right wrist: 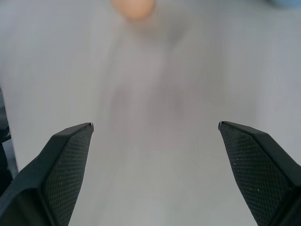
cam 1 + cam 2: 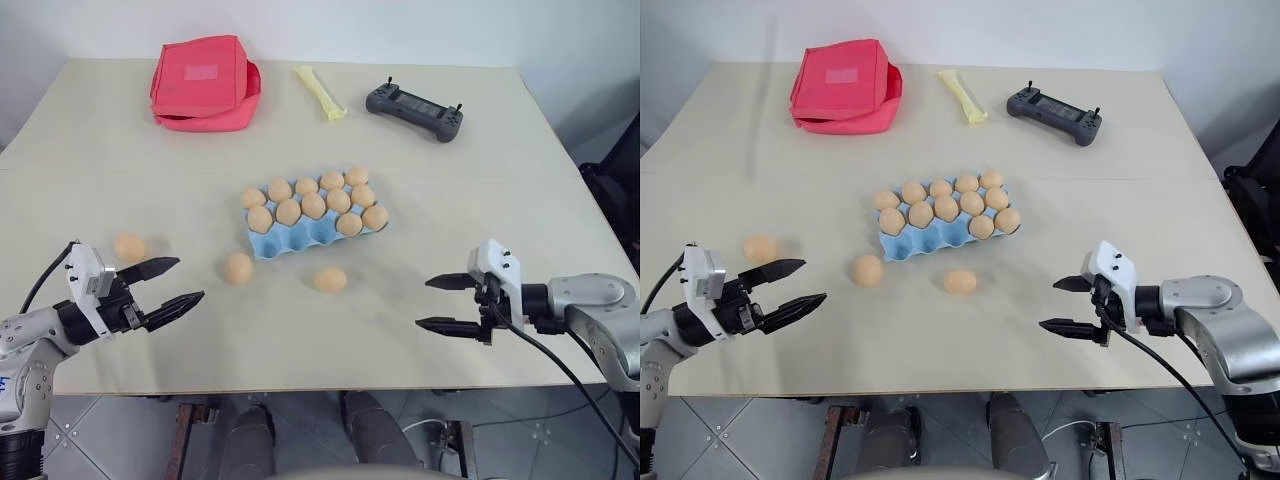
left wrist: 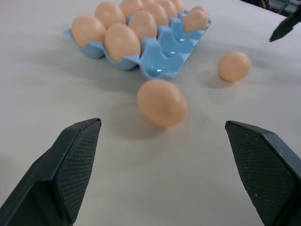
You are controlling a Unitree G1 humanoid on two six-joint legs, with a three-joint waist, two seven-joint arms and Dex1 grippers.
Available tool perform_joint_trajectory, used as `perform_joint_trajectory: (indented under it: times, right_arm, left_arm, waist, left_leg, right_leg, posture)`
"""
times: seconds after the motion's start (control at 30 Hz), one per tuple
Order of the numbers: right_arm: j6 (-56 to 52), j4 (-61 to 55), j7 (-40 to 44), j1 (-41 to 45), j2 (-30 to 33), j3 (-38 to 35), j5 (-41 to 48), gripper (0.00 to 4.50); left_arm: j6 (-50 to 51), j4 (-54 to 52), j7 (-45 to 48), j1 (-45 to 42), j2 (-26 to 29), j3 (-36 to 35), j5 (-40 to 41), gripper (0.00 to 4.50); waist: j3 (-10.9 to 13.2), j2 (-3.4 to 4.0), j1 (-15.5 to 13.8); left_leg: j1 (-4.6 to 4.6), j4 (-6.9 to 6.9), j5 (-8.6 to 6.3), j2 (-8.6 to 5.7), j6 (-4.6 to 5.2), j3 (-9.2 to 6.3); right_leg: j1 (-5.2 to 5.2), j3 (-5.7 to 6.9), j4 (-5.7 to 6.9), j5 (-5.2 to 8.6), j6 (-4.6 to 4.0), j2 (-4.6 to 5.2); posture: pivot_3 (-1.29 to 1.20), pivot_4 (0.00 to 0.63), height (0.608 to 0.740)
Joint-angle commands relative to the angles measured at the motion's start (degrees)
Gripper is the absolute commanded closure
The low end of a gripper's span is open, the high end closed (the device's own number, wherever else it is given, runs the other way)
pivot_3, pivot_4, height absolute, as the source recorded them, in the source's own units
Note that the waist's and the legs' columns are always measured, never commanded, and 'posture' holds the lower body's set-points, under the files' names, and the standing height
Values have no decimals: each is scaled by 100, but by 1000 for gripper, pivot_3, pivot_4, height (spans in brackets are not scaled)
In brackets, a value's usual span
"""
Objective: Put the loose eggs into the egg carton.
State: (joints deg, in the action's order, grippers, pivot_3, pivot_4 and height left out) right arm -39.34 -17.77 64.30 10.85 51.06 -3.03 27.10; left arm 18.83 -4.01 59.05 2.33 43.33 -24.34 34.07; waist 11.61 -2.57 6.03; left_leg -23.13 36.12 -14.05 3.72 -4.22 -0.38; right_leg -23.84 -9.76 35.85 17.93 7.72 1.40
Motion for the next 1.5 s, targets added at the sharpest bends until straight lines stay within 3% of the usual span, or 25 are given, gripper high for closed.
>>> perform_joint_trajectory:
  times: [0.03, 0.27, 0.63, 0.83, 0.93, 1.13, 1.3, 1.5]
  right_arm:
    - [-1, -347, -292, 383, -340, 7, 236, 37]
    - [316, 74, -641, 1370, -1369, 927, -120, 37]
    - [1317, 1314, -163, 2267, -2028, 2200, -1022, 37]
    - [1579, 1849, -116, 2492, -2399, 2436, -1308, 37]
    - [1652, 1992, -139, 2558, -2536, 2442, -1382, 628]
    - [1655, 1892, -117, 2575, -2547, 2351, -1411, 2650]
    - [1303, 1478, -222, 2759, -2421, 1927, -1137, 2935]
    - [1277, 2002, -740, 3449, -2735, 1461, -1152, 2961]
  left_arm:
    - [-171, -106, 68, 45, 25, -224, 71, 0]
    - [-245, -204, 13, 20, 40, -254, 75, 0]
    - [-194, -571, -178, 218, -41, -373, 118, 0]
    - [-158, -761, -274, 377, -61, -453, 184, 0]
    - [-149, -795, -308, 399, -66, -458, 192, 0]
    - [-139, -853, -360, 405, -86, -438, 203, 0]
    - [-145, -799, -383, 280, -85, -346, 183, 0]
    - [-164, -744, -406, 167, -102, -264, 153, 0]
  waist:
    - [0, 0, 28]
    - [0, -1, 32]
    - [0, 0, 27]
    - [0, 0, 41]
    - [0, -1, 40]
    - [0, 0, 35]
    - [0, 0, 33]
    - [0, 0, 61]
  left_leg:
    - [1, 1, 0, 0, 0, 0]
    - [2, -6, 2, 1, 1, 0]
    - [-4, -19, -7, 3, -2, -2]
    - [-2, -18, -7, 4, -2, -2]
    - [-2, -14, -7, 3, -3, -2]
    - [-3, -16, -7, 3, -3, -2]
    - [-3, -14, -7, 3, -3, -2]
    - [1, -16, -7, 4, -3, -3]
  right_leg:
    - [0, 0, 2, 0, -1, 0]
    - [-1, 0, -1, -2, -2, 0]
    - [-10, 9, 3, -26, 49, 1]
    - [-11, 9, 11, -26, 49, 0]
    - [-10, 9, 12, -25, 47, 0]
    - [-11, 10, 11, -26, 49, 0]
    - [-11, 10, 11, -26, 48, 0]
    - [-11, 10, 14, -26, 48, -2]
  posture:
    - [0, 150, 740]
    - [0, 150, 740]
    - [0, 150, 740]
    - [0, 150, 740]
    - [0, 150, 740]
    - [0, 150, 740]
    - [0, 150, 740]
    - [0, 150, 740]
